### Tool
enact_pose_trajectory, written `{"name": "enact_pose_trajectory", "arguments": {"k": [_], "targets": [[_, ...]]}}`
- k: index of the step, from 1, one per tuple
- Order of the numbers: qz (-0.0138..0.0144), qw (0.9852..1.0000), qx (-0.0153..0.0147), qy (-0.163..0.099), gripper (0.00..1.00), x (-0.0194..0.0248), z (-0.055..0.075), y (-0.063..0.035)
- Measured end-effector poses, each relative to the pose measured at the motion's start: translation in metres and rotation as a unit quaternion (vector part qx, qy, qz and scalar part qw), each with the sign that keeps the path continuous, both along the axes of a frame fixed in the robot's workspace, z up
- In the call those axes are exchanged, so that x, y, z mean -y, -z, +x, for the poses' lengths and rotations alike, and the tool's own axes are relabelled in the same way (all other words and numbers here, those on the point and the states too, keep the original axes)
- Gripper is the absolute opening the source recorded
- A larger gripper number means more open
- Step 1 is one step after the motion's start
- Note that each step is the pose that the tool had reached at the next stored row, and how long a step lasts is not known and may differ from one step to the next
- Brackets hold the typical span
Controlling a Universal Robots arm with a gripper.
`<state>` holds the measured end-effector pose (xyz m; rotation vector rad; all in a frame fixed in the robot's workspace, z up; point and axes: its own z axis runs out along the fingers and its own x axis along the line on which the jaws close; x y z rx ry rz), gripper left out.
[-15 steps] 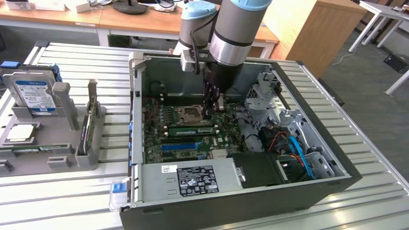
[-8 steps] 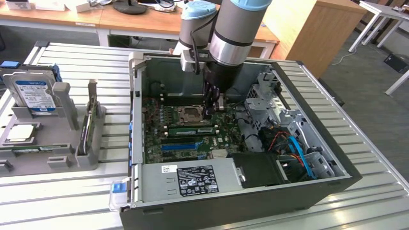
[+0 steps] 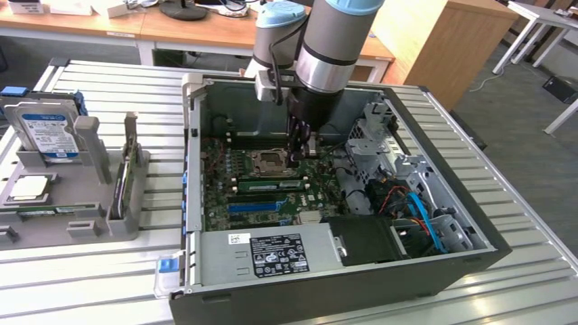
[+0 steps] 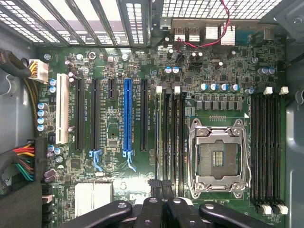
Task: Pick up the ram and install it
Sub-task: 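Press down the ram until it locks into place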
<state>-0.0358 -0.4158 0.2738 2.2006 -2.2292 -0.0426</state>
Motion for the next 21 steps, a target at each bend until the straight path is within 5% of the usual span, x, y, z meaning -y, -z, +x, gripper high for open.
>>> {"name": "enact_pose_trajectory", "arguments": {"k": [7, 21], "targets": [[0.0000, 1.0000, 0.0000, 0.000, 0.10, 0.0000, 0.001, 0.0000], [0.0000, 1.0000, 0.0000, 0.000, 0.10, 0.0000, 0.033, 0.0000]]}}
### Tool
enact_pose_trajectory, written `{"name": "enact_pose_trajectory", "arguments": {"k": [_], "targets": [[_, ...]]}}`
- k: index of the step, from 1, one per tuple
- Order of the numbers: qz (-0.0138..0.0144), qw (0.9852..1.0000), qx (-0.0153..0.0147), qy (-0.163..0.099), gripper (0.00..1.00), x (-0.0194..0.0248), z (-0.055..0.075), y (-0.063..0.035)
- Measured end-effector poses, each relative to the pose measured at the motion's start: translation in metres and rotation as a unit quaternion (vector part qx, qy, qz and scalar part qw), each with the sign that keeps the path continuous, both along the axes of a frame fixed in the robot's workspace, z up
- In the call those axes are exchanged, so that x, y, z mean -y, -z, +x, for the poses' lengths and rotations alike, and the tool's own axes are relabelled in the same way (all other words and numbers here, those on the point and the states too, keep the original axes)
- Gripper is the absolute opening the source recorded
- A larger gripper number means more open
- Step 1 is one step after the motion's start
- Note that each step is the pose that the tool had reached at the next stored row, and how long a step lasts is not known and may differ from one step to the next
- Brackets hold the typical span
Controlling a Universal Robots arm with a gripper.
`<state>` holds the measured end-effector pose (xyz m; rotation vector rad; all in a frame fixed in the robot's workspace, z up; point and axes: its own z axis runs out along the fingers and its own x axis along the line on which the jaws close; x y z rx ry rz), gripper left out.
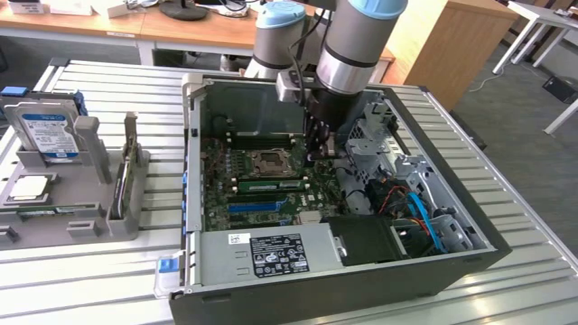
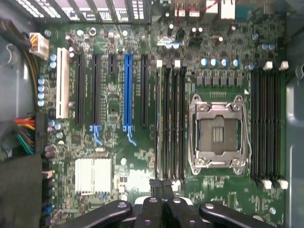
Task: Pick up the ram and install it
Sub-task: 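Press down the ram until it locks into place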
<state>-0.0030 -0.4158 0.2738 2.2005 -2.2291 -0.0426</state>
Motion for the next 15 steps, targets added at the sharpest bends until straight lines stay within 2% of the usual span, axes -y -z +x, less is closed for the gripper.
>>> {"name": "enact_pose_trajectory", "arguments": {"k": [8, 15], "targets": [[0.0000, 1.0000, 0.0000, 0.000, 0.10, 0.0000, 0.0024, 0.0001], [0.0000, 1.0000, 0.0003, 0.000, 0.10, 0.0000, 0.0025, 0.0075]]}}
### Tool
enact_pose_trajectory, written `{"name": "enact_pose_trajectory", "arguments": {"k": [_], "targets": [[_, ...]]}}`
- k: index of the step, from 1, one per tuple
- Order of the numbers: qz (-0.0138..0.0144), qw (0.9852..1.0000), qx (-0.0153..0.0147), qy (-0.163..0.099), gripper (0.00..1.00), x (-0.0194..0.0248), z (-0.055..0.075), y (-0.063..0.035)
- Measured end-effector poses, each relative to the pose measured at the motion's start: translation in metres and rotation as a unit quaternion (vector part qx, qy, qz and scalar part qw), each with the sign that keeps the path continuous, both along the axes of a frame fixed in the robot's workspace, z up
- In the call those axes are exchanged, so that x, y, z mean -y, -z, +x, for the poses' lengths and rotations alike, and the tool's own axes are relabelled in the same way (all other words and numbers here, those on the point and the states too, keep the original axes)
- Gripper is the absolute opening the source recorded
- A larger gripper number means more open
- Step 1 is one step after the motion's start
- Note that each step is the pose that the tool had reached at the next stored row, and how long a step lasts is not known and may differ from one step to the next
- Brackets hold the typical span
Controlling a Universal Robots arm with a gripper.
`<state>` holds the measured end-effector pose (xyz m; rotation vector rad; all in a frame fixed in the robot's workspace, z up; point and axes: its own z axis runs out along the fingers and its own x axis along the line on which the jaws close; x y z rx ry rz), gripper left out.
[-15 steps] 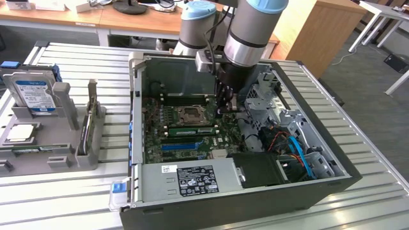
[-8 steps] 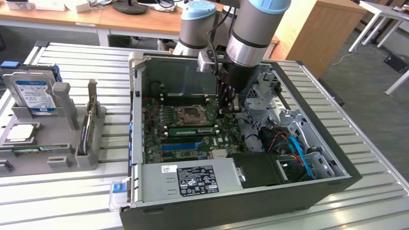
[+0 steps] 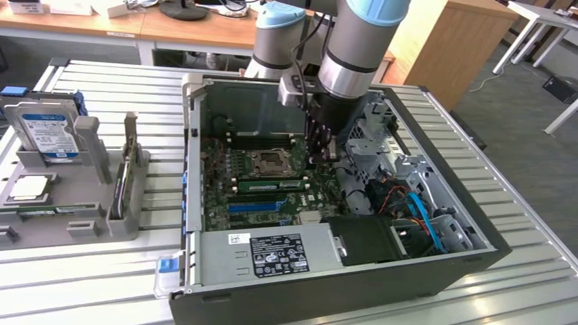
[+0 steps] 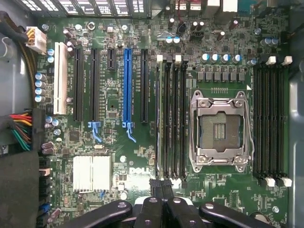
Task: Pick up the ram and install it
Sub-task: 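Press down the ram until it locks into place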
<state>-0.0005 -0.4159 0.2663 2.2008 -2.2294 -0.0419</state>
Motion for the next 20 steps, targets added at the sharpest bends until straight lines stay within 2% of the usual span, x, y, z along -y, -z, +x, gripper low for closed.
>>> {"name": "enact_pose_trajectory", "arguments": {"k": [3, 20], "targets": [[0.0000, 1.0000, 0.0001, 0.000, 0.10, 0.0000, 0.0000, 0.0036], [0.0000, 1.0000, 0.0008, 0.000, 0.10, 0.0000, 0.0000, 0.0092]]}}
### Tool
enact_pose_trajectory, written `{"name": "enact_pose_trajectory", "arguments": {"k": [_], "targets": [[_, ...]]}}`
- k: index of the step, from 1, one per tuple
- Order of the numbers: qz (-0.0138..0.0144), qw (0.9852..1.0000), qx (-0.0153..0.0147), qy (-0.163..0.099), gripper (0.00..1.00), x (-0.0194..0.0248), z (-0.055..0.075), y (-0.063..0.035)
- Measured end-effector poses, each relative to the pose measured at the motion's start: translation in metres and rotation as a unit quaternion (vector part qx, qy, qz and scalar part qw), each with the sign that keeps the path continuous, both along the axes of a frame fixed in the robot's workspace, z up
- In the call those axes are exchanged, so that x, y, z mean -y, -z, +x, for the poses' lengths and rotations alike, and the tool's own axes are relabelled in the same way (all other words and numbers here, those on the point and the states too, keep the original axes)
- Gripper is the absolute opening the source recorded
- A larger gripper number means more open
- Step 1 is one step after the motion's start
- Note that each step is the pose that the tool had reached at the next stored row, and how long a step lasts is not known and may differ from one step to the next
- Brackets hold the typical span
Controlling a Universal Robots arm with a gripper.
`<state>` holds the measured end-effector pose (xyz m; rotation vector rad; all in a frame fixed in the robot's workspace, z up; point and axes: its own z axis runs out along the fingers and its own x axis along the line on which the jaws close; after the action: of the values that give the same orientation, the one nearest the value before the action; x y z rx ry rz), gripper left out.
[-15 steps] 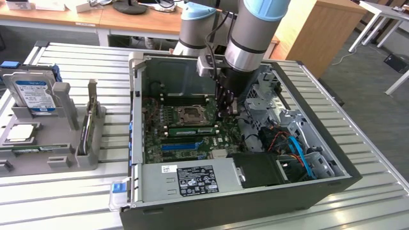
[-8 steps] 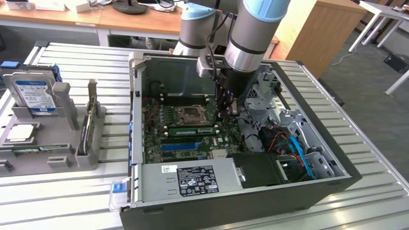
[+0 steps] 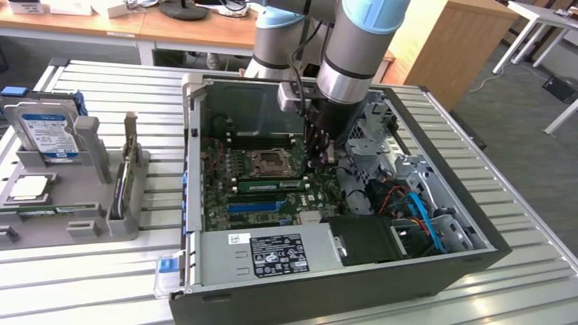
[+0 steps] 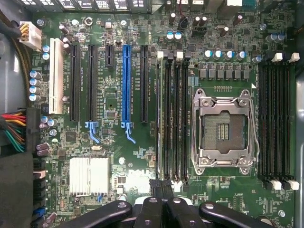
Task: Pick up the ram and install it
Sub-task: 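Press down the ram until it locks into place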
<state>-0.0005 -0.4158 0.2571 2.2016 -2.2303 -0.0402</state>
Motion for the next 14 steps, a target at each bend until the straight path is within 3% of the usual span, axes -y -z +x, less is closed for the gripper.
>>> {"name": "enact_pose_trajectory", "arguments": {"k": [14], "targets": [[-0.0001, 1.0000, 0.0014, 0.000, 0.10, 0.0002, -0.0001, 0.0095]]}}
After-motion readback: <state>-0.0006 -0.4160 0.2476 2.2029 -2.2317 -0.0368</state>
